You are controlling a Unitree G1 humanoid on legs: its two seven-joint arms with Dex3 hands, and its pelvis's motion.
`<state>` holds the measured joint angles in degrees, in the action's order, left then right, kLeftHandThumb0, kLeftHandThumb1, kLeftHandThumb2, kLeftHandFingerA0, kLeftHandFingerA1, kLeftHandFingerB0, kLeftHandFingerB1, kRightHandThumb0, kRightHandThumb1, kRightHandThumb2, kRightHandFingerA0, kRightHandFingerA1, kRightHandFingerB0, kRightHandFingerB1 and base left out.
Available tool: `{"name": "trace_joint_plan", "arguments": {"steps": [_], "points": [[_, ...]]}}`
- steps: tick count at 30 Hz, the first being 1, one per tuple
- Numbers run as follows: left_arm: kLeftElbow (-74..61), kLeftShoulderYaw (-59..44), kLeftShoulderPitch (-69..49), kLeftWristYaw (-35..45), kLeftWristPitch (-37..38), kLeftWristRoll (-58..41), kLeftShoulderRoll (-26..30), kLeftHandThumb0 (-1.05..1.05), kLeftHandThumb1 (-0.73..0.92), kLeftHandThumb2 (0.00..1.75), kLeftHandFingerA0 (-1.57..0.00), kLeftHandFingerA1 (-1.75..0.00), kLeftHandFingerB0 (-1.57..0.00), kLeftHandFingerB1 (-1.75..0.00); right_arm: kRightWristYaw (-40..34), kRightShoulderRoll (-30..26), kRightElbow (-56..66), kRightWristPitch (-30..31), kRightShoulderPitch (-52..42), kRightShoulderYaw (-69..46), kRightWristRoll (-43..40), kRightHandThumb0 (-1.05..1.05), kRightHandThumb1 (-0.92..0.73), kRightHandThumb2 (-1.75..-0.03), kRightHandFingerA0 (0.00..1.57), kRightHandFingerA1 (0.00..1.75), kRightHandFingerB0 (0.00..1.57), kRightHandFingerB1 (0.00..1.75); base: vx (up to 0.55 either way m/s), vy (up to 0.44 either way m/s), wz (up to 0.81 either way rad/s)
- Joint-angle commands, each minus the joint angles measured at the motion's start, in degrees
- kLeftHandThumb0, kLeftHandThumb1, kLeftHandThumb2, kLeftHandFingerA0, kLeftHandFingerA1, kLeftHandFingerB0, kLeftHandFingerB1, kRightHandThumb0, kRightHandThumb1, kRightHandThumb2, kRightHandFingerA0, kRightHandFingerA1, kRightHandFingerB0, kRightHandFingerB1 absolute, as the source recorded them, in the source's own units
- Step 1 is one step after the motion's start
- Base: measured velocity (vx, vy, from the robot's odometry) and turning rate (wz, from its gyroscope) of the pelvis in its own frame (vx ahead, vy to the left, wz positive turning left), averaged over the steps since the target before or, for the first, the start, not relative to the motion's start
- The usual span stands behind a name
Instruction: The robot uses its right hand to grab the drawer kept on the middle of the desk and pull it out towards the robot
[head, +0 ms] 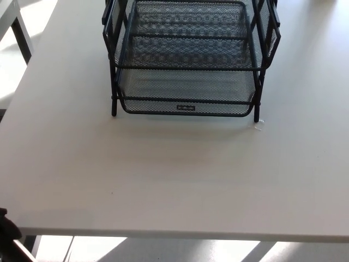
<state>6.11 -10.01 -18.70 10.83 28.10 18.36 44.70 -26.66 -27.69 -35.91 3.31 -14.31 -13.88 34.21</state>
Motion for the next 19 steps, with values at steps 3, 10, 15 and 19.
{"name": "trace_joint_plan", "arguments": {"steps": [3, 10, 15, 19], "points": [[-0.2, -0.1, -0.3, 0.3, -0.2, 0.6, -0.1, -0.28, 0.55, 0.57, -0.79, -0.85, -0.81, -0.54, 7.2, -0.7, -0.3, 2.4, 0.0, 3.4, -3.9, -0.64, -0.49, -0.87, 0.50, 0.76, 0.32, 0.47, 0.00, 0.000, 0.00], [0.5, 0.0, 0.0, 0.1, 0.4, 0.5, -0.2, -0.29, 0.55, 0.57, -0.80, -0.85, -0.81, -0.54, 12.8, -1.7, 0.8, 3.2, -0.5, 5.8, -6.0, -0.67, -0.51, -0.87, 0.55, 0.77, 0.34, 0.47, 0.00, 0.000, 0.00], [-0.1, -0.3, -0.3, -0.1, 0.1, 0.6, -0.4, -0.29, 0.56, 0.57, -0.79, -0.87, -0.80, -0.55, 15.4, -2.6, -0.4, 2.7, 0.7, 7.9, -6.8, -0.60, -0.62, -0.59, 0.58, 0.74, 0.43, 0.34, 0.00, 0.000, 0.00], [-0.2, -0.3, -0.4, -0.3, 0.0, 0.9, -0.4, -0.29, 0.56, 0.57, -0.79, -0.85, -0.80, -0.54, 16.8, -3.6, -2.4, 0.2, 1.2, 8.9, -8.0, -0.61, -0.50, -0.86, 0.72, 0.78, 0.35, 0.48, 0.00, 0.000, 0.00]]}}
